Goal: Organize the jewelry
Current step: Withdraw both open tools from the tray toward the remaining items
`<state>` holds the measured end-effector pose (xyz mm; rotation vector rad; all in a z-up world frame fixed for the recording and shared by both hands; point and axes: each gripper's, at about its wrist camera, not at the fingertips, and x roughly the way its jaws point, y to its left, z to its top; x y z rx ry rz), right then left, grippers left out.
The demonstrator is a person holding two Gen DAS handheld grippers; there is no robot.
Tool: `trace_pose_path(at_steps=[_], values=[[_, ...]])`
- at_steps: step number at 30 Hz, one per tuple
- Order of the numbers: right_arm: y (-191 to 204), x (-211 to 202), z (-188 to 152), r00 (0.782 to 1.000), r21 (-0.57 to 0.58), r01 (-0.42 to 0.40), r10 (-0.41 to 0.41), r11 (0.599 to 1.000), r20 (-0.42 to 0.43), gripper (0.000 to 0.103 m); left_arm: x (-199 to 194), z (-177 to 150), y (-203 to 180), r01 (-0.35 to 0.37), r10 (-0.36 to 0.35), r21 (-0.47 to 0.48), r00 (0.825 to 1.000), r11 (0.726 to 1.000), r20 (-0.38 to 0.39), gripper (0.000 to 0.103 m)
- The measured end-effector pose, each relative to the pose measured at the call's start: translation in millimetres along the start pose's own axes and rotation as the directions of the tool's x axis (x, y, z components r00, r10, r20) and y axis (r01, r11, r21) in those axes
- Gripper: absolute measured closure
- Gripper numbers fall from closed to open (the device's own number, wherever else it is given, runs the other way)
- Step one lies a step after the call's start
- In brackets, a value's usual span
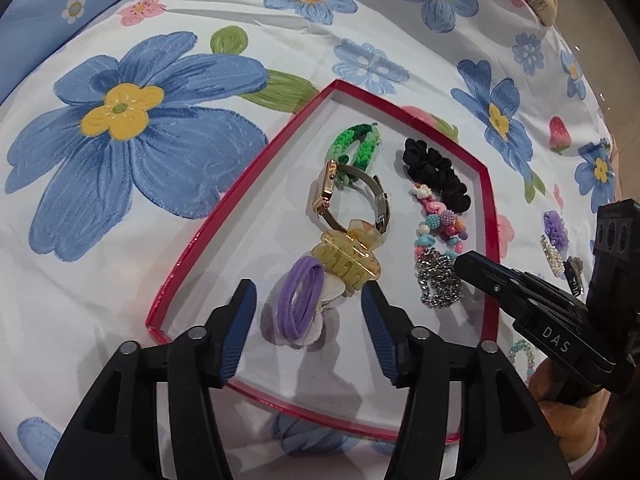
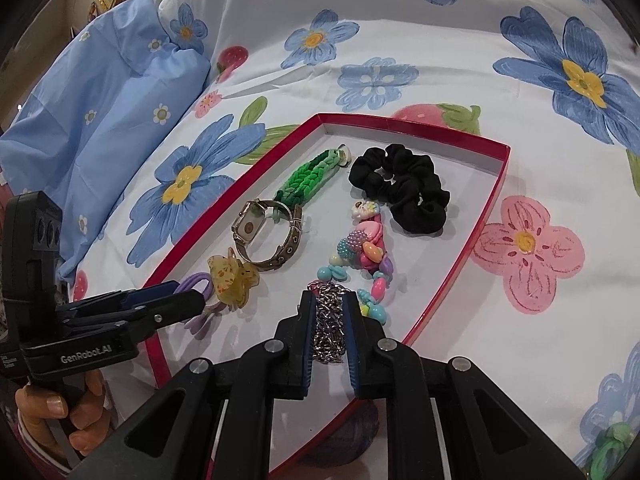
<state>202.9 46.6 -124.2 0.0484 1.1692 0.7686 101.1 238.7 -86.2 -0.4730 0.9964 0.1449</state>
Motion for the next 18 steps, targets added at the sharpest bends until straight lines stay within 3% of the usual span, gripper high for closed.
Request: trace_pose_path(at_steps=[7, 9, 10, 18], values=[[-3, -36, 3, 0.995, 0.036, -0.037, 0.034, 0.999, 0.09, 0.081, -22, -1, -8, 0.014, -0.015, 0.013, 0.999, 1.0, 0.045, 0.045], [-7, -48, 2, 0.993, 0.05, -0.032, 0.026, 0.998, 0.114, 0.065, -31, -3, -14, 0.022, -0.023, 0.023, 0.998, 1.0, 0.059, 0.044], [-11, -58, 0, 0.991, 0.064, -0.035, 0.027, 0.997, 0.132, 0.064, -33, -3, -17, 0.026, -0.027, 0.026, 0.998, 0.999, 0.062, 0.043], [-44, -116, -26, 0.98, 0.137, 0.002, -0.029, 0.991, 0.195, 0.064, -54, -13, -48, 0.077, -0.083, 0.077, 0.993, 0.994, 0.081, 0.04]])
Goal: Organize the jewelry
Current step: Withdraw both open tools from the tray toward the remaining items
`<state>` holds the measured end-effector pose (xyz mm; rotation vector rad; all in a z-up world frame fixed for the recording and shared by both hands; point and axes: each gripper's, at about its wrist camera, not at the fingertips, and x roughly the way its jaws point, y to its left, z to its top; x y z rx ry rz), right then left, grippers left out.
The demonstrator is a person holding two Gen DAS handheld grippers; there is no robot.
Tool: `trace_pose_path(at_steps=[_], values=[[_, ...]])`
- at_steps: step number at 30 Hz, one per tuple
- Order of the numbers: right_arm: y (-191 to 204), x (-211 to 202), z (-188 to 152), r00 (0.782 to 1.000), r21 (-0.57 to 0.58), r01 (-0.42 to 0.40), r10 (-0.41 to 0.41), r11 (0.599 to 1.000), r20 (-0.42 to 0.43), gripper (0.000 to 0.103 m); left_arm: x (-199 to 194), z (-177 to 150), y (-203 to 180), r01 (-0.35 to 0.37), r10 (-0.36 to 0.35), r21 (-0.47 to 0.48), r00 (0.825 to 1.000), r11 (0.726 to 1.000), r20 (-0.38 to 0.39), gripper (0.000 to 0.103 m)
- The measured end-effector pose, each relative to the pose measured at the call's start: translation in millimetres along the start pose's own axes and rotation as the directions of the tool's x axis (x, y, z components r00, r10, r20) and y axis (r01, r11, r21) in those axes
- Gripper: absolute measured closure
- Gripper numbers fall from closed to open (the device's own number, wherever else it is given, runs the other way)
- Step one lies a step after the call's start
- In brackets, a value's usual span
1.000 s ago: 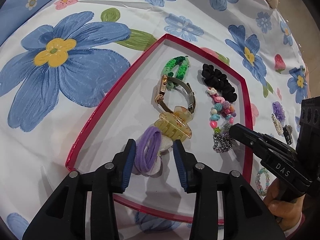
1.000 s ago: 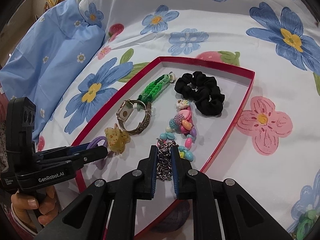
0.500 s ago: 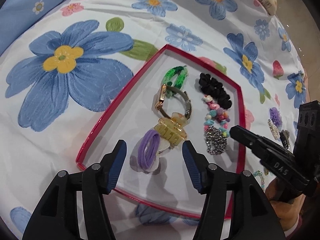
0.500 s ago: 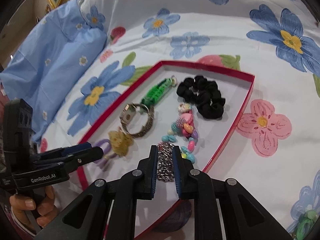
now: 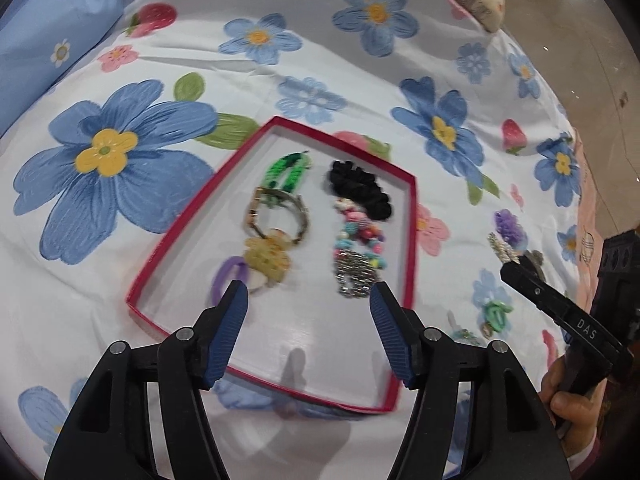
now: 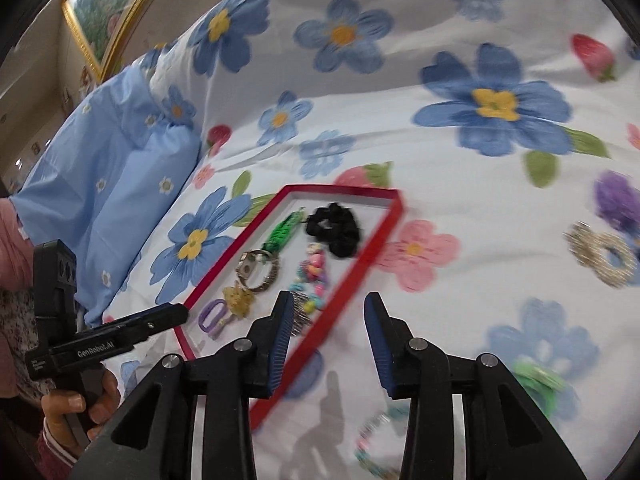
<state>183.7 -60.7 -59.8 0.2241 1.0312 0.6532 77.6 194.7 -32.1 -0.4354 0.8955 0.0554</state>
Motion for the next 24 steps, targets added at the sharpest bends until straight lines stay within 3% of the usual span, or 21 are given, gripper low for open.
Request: trace_pose_path(at_steps=[12, 24], values=[[-56, -70, -36, 0.994, 0.1, 0.095, -0.099, 0.99, 0.04, 0.063, 2, -31, -70, 0.081, -0.074, 0.114, 0.995, 0.99, -0.065, 0.04], [-101, -106, -71, 0.984, 0.171, 0.16, -0.17, 0.972, 0.045, 0.063, 20, -57, -124, 0.105, -0.076, 0.224, 0.988, 0.969, -0.135, 0.04]])
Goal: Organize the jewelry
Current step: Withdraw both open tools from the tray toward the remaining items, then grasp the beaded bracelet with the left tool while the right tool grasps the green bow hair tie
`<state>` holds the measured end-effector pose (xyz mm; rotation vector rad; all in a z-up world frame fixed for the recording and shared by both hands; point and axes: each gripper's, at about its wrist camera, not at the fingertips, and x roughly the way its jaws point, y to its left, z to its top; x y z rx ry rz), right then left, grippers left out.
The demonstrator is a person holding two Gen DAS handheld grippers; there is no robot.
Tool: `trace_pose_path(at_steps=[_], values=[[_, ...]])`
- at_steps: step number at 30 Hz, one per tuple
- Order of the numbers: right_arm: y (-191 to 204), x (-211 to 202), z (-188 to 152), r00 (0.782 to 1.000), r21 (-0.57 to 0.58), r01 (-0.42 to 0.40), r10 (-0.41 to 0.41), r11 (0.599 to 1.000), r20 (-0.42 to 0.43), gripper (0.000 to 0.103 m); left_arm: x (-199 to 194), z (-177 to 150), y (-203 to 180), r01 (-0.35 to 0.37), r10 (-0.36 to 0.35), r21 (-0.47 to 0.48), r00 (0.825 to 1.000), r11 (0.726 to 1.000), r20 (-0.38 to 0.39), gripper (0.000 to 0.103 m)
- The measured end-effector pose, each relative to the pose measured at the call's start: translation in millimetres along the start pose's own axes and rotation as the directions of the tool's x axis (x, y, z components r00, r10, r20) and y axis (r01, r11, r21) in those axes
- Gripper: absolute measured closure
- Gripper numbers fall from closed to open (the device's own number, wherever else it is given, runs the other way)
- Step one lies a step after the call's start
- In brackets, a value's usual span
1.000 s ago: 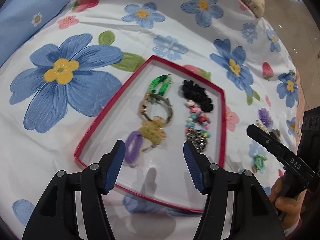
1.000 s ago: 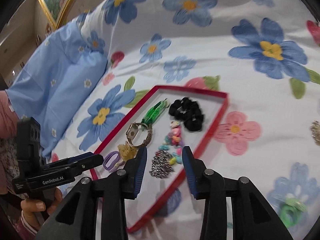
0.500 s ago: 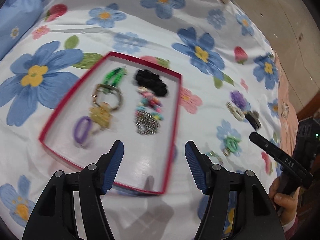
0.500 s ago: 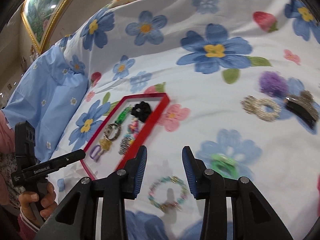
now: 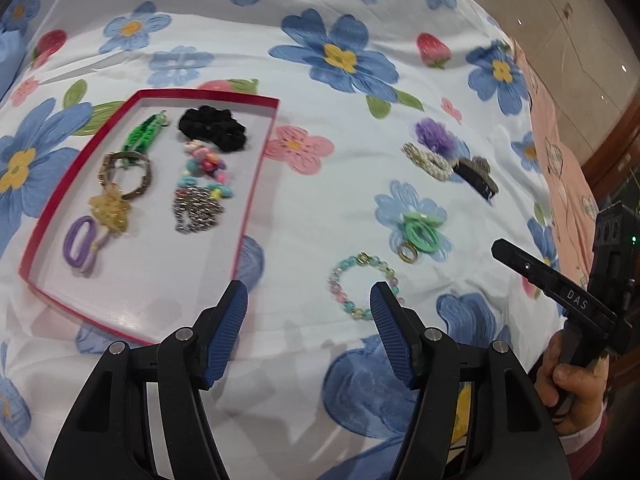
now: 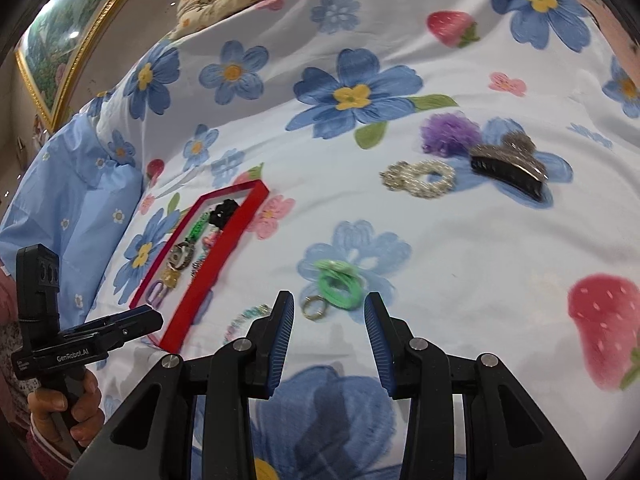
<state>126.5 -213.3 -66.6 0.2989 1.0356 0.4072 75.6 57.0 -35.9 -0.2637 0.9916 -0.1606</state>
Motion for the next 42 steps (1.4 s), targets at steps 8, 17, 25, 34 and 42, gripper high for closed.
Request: trace_pose_path(at_steps=[8, 17, 25, 34, 42], values=[[-10, 5, -2, 1.0, 0.006, -0.001, 0.001, 1.0, -0.014, 0.063, 19, 1, -17, -0.012, 0.013, 0.052, 0.999, 0.999, -0.033, 0.04], [-12, 21, 0, 0.999, -0.005, -0.004, 0.004, 1.0, -0.046, 0.063, 50, 6, -25, -0.01, 0.018, 0.093, 0.996, 0.996, -0.091, 0.04], [-10, 44, 7, 0.997, -0.037, 0.0, -0.004, 0.999, -0.082, 0.063, 83, 10, -33, -0.046, 0.066, 0.142, 0.988, 0.989, -0.14, 0.042], [-11, 80, 10, 0.988, -0.104, 0.039, -0.054, 0.994, -0.146, 0.065, 95, 14, -36, -0.04, 0.067, 0.204, 0.989, 0.978, -0.131, 0.083], [-9, 84, 8, 0.988, -0.12, 0.05, -0.066, 0.992, -0.14, 0.095, 88, 13, -33, 0.033, -0.016, 0.159, 0.994, 0.987, -0.107, 0.096]])
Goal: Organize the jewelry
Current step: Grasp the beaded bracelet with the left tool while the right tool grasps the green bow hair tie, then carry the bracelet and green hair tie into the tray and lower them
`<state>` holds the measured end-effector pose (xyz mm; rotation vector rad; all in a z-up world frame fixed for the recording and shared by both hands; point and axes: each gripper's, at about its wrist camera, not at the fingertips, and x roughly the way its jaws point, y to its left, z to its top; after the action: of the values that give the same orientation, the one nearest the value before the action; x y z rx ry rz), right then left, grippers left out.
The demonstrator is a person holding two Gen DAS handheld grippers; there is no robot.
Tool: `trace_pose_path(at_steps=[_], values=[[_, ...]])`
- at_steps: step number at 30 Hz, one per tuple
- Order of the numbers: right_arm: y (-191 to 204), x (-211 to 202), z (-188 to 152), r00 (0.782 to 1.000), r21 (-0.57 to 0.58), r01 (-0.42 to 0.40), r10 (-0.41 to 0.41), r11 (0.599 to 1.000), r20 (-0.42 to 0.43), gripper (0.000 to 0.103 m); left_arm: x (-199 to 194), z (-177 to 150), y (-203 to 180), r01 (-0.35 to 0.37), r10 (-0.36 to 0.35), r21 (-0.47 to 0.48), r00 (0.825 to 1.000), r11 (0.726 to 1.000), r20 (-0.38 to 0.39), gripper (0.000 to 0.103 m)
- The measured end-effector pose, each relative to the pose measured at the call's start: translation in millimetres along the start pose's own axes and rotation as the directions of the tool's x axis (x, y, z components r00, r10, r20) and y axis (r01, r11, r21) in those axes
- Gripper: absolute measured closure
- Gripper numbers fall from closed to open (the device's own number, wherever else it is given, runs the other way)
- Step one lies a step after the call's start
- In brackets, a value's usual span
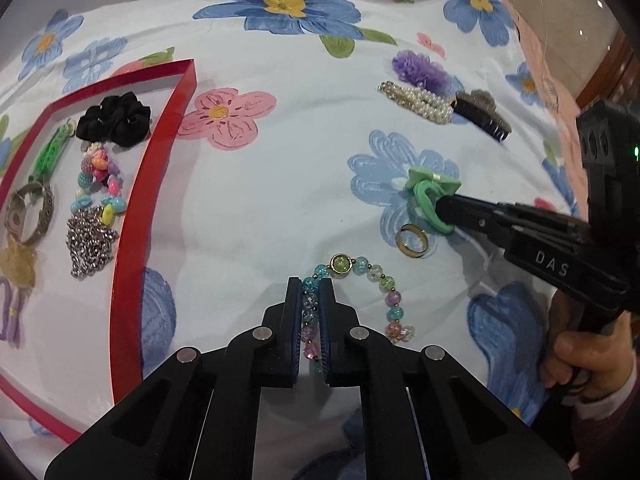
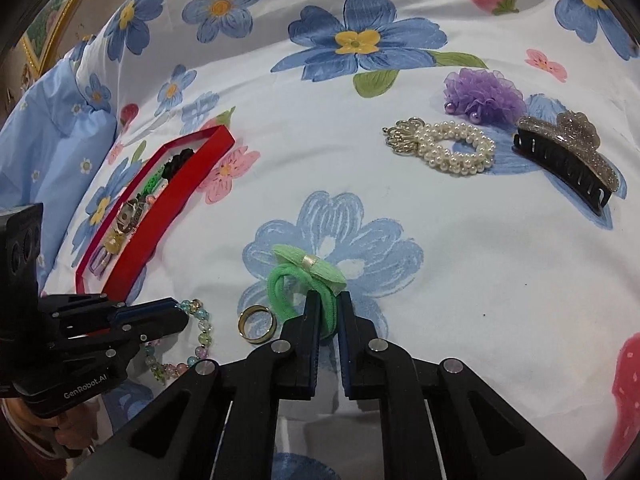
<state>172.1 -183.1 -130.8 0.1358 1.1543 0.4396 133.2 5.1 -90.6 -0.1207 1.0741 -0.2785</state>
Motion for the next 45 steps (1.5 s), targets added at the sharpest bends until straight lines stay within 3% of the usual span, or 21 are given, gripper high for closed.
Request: trace_pose_path(at_steps=[11, 17, 32, 45], values=[[9, -32, 3, 0.997, 0.024, -0.048, 0.046, 0.999, 0.067, 0.096, -48, 1, 0, 0.072, -0.069, -0.033, 0.993, 0.997, 0.096, 0.096], [28, -43, 6, 0.992, 0.007, -0.094, 0.093, 0.996, 0.089, 0.096, -73, -5, 8, 0.074, -0.066, -0.053, 0.988, 0.996, 0.141, 0.097], [80, -40, 12, 0.978, -0.05, -0.187, 0.19, 0.981, 0.088, 0.096, -132, -11, 65, 0.033, 0.009, -0.16, 0.968, 0.986, 0.252, 0.097], [124, -24, 24, 0.965, -0.111, -0.25, 0.257, 0.962, 0.053, 0.096, -142, -25, 116, -0.003, 0.074, -0.261, 0.963, 0.965, 0.26, 0.097]])
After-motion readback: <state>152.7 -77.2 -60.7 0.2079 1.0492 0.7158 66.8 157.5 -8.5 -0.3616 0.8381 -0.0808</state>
